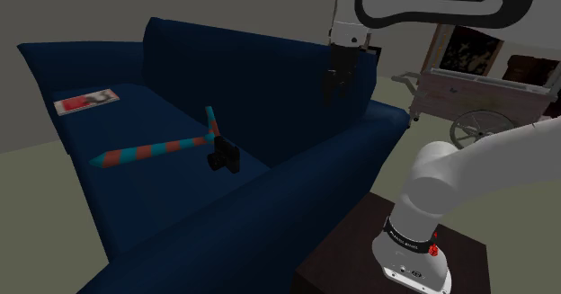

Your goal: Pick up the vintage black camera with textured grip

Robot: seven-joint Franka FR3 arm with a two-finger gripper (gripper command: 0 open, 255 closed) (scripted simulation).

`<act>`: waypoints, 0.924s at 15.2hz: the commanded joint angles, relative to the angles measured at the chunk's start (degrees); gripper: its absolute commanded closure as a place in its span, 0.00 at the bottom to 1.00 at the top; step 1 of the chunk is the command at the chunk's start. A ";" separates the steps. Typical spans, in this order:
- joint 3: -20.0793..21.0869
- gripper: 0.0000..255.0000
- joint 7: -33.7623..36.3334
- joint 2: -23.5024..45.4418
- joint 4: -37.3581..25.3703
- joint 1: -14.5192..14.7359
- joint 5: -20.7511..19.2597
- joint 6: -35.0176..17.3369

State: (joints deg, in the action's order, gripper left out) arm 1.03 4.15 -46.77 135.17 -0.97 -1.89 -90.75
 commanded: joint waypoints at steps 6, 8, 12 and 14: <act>1.59 0.00 2.32 9.31 -0.95 0.47 1.48 -7.75; 2.21 0.00 3.19 13.31 -1.88 0.62 1.94 -10.60; 3.41 0.00 4.86 21.63 -4.66 0.85 2.62 -15.72; 3.95 0.00 5.69 25.92 -6.51 0.97 2.82 -17.96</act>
State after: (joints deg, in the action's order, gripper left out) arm 4.68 9.40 -23.08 129.71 -0.07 0.79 -107.55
